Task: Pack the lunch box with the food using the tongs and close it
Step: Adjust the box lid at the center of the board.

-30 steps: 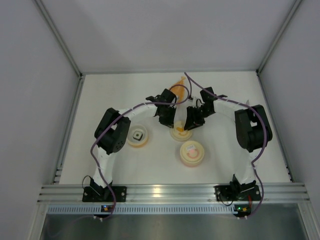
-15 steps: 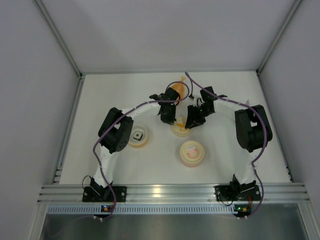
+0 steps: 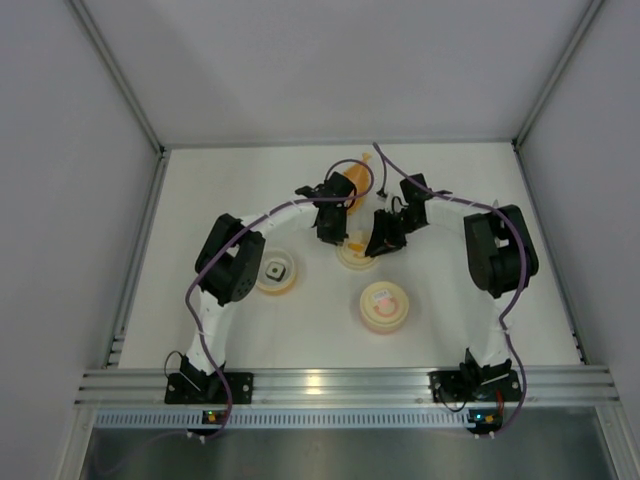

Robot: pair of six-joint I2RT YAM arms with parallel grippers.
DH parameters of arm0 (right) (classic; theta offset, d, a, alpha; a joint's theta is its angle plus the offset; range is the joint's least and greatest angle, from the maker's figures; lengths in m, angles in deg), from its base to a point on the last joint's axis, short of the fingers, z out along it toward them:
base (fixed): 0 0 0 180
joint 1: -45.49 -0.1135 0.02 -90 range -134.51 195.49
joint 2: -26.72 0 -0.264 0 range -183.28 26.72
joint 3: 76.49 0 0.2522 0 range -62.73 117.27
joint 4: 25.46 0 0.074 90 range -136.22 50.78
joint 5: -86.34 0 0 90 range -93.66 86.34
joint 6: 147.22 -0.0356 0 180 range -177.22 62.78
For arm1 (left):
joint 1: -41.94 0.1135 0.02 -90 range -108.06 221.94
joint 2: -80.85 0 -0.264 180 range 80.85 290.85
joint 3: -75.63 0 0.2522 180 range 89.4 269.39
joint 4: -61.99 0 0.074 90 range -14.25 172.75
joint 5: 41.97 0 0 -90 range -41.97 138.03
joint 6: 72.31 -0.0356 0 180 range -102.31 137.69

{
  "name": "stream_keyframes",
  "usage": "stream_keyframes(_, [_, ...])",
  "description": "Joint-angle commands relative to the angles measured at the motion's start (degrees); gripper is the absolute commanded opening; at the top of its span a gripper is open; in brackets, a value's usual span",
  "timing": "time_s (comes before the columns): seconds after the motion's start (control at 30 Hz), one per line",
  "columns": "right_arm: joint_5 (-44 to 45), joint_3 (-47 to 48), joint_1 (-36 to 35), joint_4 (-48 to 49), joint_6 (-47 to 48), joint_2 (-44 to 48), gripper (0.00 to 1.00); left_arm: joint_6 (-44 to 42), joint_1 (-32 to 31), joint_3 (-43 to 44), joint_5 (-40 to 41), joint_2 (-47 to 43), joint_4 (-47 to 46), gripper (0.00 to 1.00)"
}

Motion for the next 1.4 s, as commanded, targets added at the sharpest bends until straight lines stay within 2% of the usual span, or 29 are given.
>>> stream_keyframes(0.0, [-8.50, -0.59, -1.05, 10.46, -4.15, -0.18, 0.24, 0.75, -0.61, -1.94, 1.80, 4.82, 1.76, 0.00])
stream_keyframes(0.17, [-11.58, -1.20, -0.69, 17.39, -7.85, 1.40, 0.24, 0.66, -1.31, -1.94, 2.32, 5.00, 1.59, 0.00])
stream_keyframes(0.37, [-13.78, -1.20, -0.78, 20.93, -11.19, 1.93, 0.23, 0.40, -2.01, -2.29, 2.67, 4.91, 1.32, 0.00])
stream_keyframes(0.43, [-12.21, -0.68, -0.69, 19.18, -10.41, 2.54, 0.23, 0.31, -2.01, -2.21, 3.11, 4.91, 1.50, 0.00])
stream_keyframes(0.57, [0.94, -0.50, -0.78, 11.01, -5.32, 5.18, 0.21, 0.40, -2.01, -2.56, 4.08, 4.65, 1.50, 0.00])
stream_keyframes(0.77, [13.35, -0.94, -0.87, 1.69, -2.32, 10.28, 0.30, 0.66, -1.92, -2.82, 5.31, 4.20, 1.76, 0.00])
stream_keyframes(0.87, [14.60, -1.20, -0.87, 0.98, -3.02, 11.25, 0.32, 0.57, -1.92, -2.65, 5.23, 4.38, 1.76, 0.00])
stream_keyframes(1.37, [13.20, -0.41, -1.66, 1.15, -6.36, 5.89, 0.32, 1.01, -1.93, -2.21, 4.79, 4.73, 2.02, 0.00])
